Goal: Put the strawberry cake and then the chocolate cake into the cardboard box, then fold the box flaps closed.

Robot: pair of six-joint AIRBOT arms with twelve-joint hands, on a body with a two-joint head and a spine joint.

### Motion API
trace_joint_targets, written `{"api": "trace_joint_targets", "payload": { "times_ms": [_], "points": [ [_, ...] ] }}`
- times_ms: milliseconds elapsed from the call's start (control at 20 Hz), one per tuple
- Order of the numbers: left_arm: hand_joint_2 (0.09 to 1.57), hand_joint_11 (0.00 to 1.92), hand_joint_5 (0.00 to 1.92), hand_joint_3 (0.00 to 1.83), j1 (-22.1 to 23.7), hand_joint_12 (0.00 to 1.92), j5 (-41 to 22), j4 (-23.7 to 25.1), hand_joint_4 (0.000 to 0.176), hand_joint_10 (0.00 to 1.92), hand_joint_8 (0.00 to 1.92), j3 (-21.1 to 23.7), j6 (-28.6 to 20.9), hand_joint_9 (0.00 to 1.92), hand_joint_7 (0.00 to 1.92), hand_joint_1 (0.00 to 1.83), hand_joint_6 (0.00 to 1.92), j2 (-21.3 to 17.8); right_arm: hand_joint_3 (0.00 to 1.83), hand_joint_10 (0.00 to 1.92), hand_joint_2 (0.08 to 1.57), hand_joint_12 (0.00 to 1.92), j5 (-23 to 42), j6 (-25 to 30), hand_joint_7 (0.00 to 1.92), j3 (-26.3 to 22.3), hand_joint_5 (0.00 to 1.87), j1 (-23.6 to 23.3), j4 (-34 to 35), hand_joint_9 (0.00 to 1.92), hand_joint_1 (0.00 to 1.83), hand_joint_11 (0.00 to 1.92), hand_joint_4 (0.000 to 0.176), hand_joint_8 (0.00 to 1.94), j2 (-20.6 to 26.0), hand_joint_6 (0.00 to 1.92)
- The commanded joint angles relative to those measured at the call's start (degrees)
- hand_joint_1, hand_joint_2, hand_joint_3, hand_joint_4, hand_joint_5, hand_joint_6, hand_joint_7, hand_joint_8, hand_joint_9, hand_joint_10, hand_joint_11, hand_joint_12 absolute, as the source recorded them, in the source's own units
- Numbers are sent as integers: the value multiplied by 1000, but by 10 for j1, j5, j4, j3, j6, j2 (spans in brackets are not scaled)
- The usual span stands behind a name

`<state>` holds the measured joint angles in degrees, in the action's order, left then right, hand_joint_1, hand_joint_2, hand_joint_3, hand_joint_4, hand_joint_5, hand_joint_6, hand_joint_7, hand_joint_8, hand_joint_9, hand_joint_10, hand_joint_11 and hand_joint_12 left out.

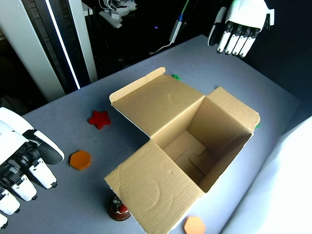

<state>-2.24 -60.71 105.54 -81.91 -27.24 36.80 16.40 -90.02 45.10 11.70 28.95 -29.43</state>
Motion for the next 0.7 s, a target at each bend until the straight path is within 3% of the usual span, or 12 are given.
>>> {"api": "trace_joint_targets", "payload": {
  "times_ms": [0,100,150,200,300,350,450,600,650],
  "points": [
    [1119,0,142,17,3,753,-4,-44,50,14,2,-3,-2,200,197,411,3,-3,38,27,1064,6,64,0,98,1,28,-4,-5,30,528,12,18,11,7,11],
    [1120,0,160,8,3,714,-6,-35,46,4,0,-5,-3,191,190,441,8,-2,27,27,1059,13,64,0,99,1,47,-4,-5,34,512,22,18,8,7,18],
    [1126,0,157,8,3,681,-6,-30,44,1,0,-2,-3,176,167,434,5,-2,20,34,1050,26,65,0,114,1,58,-4,-5,53,528,44,9,13,7,21],
    [1121,0,158,4,3,652,-5,-23,57,0,0,2,-3,173,149,440,3,-2,0,15,1051,212,65,0,104,1,68,-4,-5,58,548,8,14,6,7,12],
    [1121,0,135,2,2,578,-6,-17,63,0,0,9,-3,151,130,467,0,-4,0,10,1051,102,66,0,72,1,48,-4,-5,33,537,0,18,2,7,4],
    [1110,0,113,0,2,561,-6,-15,75,0,0,9,-3,138,116,486,0,-4,0,3,1053,20,66,0,51,1,34,-4,-5,7,556,0,19,2,7,3],
    [1087,0,73,0,2,469,-6,-8,78,0,0,8,-4,106,83,578,0,-4,0,0,1041,0,67,0,33,1,28,-4,-5,0,719,0,24,1,7,1],
    [1054,0,37,0,2,373,-9,1,88,1,0,4,-4,20,0,899,2,-4,0,0,1021,0,67,0,1,1,20,-4,-5,0,1005,0,32,0,7,2],
    [1034,0,25,0,11,408,-14,17,91,6,0,1,-11,32,0,969,1,-3,0,0,999,0,67,0,19,1,34,-4,-5,0,1074,0,42,7,7,8]
  ]
}}
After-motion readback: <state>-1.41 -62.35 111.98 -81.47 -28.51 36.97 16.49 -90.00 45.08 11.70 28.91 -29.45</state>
